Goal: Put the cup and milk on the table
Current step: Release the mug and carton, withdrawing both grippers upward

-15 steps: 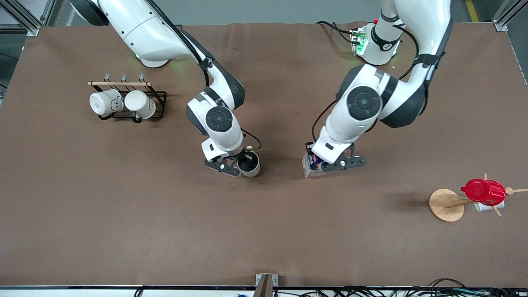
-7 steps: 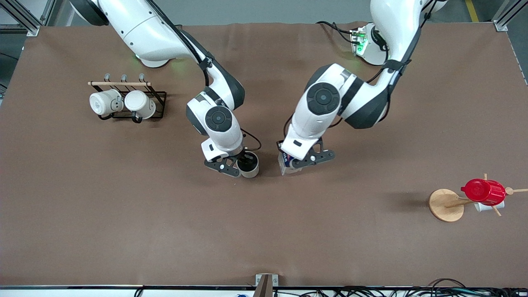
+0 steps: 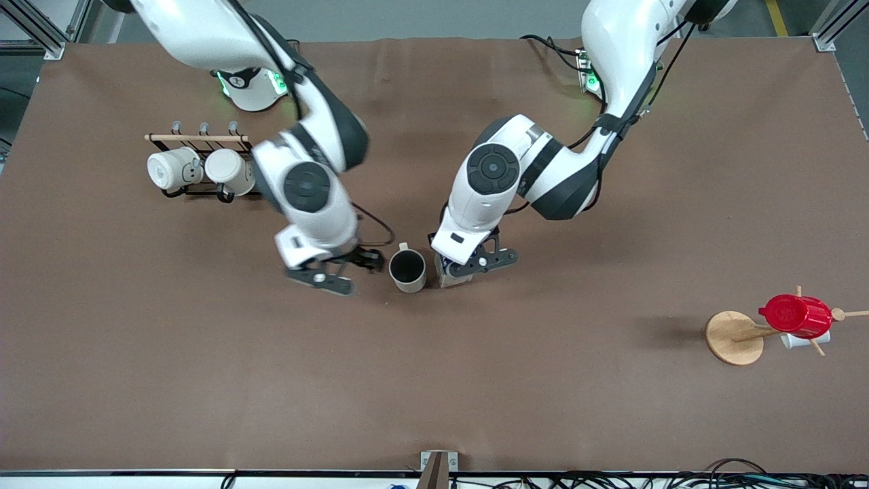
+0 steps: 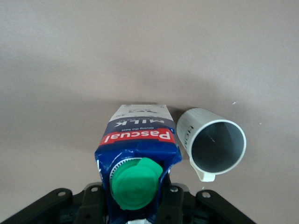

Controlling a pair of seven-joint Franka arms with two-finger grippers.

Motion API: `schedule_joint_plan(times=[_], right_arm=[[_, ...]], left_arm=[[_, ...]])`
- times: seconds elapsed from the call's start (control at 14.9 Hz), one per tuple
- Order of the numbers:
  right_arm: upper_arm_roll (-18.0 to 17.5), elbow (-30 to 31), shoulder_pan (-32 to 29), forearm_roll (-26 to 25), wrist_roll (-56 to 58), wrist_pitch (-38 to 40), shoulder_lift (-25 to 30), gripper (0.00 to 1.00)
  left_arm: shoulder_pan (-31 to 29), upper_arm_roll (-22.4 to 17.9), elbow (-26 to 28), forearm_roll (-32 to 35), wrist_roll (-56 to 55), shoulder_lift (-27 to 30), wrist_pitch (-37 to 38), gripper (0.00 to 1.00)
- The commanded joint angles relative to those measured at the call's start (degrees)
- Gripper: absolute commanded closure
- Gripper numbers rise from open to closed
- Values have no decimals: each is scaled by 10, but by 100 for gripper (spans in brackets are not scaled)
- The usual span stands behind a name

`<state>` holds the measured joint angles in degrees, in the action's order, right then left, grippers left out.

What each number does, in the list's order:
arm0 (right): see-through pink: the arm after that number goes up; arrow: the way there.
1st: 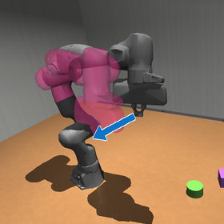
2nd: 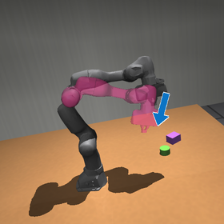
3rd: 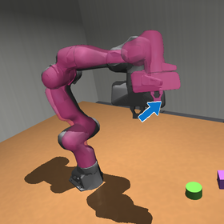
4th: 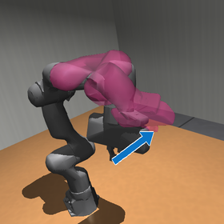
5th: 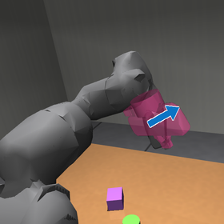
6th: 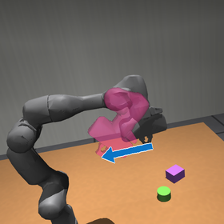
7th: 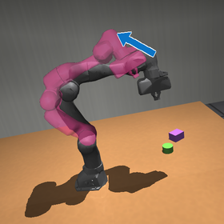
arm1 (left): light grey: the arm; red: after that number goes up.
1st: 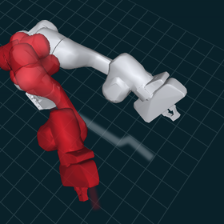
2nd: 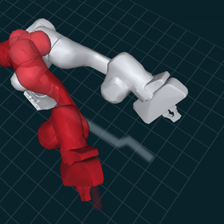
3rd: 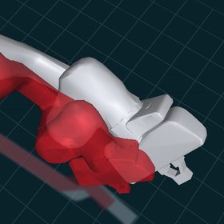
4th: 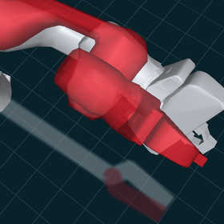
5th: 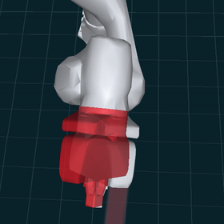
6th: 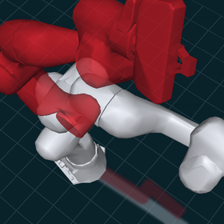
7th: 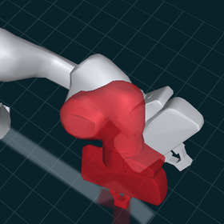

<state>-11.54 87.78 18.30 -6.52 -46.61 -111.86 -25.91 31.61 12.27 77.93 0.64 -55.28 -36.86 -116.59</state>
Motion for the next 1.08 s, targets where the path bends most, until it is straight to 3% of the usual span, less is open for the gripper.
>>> schedule_joint_plan(times=[0.0, 0.13, 0.34, 0.47, 0.81, 1.01], right_arm=[[-10, 29, -108, 48, 151, 70, 99, 0], [-2, 27, -146, 48, 222, 111, 139, 0], [71, 27, -151, 48, 278, 135, 186, 0], [102, 25, -164, 48, 311, 148, 219, 0], [165, -30, -177, 49, 449, 248, 238, 0], [154, -39, -179, 50, 450, 257, 237, 0]], left_arm=[[19, -8, -23, 6, -10, -18, -3, 63], [26, -8, -23, 6, -11, -25, -19, 63], [28, -8, -23, 6, -11, -29, -24, 57], [27, -9, -21, 9, -7, -29, -24, 0], [22, -11, -22, 10, -4, -18, -18, 0], [6, -22, -22, 30, -3, 42, 26, 0]])
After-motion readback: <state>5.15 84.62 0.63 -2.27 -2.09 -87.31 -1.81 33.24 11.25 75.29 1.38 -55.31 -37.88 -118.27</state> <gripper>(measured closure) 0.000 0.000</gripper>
